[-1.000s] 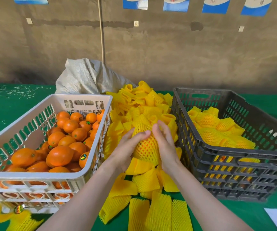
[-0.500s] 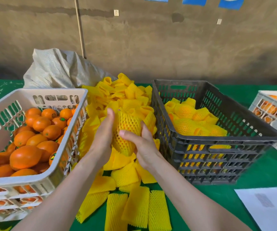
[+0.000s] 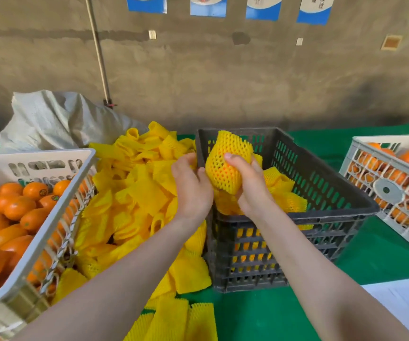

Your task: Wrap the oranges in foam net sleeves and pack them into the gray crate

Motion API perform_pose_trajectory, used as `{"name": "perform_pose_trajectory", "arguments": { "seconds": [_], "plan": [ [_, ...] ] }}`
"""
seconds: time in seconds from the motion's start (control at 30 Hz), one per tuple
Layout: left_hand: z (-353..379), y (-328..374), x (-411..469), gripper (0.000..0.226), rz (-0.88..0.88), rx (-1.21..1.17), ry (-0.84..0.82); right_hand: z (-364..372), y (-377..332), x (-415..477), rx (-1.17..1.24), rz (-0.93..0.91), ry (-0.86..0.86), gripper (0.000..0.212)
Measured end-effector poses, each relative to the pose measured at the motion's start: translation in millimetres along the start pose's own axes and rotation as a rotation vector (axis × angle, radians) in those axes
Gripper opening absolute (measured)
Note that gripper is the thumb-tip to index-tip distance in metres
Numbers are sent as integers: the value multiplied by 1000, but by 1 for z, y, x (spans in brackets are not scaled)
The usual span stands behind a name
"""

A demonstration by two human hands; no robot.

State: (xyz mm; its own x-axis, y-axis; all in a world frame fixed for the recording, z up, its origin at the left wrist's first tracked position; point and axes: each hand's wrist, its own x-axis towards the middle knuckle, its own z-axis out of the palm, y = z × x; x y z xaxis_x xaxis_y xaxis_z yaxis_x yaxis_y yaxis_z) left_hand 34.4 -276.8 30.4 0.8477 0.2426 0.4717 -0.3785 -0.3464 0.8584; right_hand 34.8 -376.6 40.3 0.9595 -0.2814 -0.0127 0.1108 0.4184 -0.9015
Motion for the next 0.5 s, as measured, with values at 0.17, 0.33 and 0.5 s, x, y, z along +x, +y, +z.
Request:
{"name": "perform_pose_trajectory", "arguments": {
  "seconds": [0.17,0.33,0.5],
  "plan": [
    [48,3,4,39,150,469,-581,-54,-24,40,-183,-71,169,67],
    [55,-12,1,26,225,742,-684,-101,-52,84,-1306,-56,117,71],
    [57,-14,1,25,256,732,-649,-116,-41,101,-1966,329,-177,64]
  ]
}}
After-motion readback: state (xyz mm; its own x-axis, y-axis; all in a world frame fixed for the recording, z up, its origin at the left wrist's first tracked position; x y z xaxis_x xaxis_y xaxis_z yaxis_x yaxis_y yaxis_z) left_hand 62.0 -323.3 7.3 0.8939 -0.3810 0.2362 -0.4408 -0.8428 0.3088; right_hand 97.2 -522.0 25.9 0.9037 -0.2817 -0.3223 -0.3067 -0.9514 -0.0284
